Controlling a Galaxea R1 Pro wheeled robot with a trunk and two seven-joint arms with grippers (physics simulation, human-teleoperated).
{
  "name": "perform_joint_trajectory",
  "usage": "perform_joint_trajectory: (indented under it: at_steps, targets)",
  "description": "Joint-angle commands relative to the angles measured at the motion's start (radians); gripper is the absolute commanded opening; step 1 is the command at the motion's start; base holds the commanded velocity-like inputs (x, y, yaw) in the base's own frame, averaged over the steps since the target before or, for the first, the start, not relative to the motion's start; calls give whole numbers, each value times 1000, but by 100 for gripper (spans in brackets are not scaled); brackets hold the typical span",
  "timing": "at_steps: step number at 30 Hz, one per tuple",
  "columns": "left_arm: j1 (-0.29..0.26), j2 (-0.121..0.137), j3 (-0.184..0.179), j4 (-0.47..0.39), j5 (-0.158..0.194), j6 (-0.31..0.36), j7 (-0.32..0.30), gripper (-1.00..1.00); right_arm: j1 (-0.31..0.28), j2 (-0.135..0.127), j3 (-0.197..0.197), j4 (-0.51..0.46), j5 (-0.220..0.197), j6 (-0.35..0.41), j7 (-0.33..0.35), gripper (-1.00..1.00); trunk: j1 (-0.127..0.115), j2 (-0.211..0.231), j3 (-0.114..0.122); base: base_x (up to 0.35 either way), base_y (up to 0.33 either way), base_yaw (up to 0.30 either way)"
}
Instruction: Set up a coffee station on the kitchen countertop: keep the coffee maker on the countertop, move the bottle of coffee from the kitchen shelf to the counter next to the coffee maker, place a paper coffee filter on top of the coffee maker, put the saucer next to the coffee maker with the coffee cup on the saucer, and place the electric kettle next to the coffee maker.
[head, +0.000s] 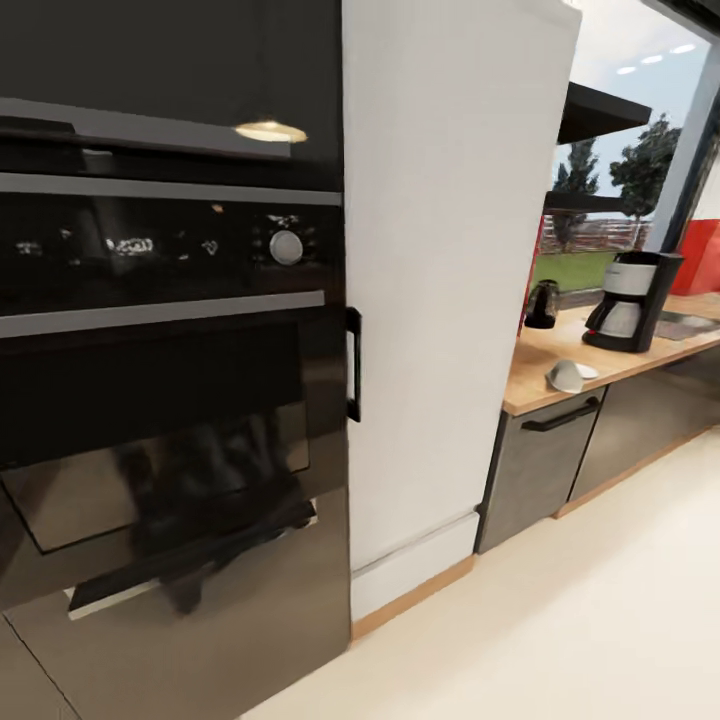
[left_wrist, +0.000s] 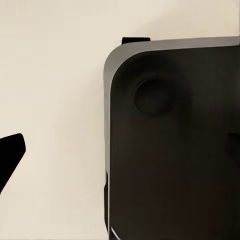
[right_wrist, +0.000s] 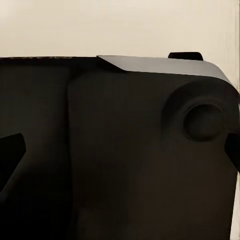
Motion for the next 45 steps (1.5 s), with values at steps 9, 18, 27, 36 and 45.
perform_joint_trajectory:
  at_steps: [9, 18, 27, 36, 45]
  targets:
    - [-1, -2, 0, -1, 1, -3, 0, 100, -1, 0, -1, 1, 0, -4, 0, 100, 0, 0, -1, 142, -273, -300]
    - [-1, 2, 0, -1, 0, -2, 1, 100, -1, 0, -1, 1, 0, -4, -2, 100, 0, 0, -1, 142, -272, -300]
    - [-1, 1, -1, -1, 0, -3, 0, 100, -1, 2, 1, 0, 1, -3, 0, 100, 0, 0, -1, 155, -263, -179]
    - [-1, -2, -1, -1, 0, -3, 0, 100, -1, 2, 4, 0, 3, -9, 0, 100, 0, 0, -1, 176, -246, -4]
    - [-1, 0, -1, -1, 0, -3, 0, 100, -1, 2, -1, 1, 0, -69, -3, 100, 0, 0, -1, 176, -245, 0]
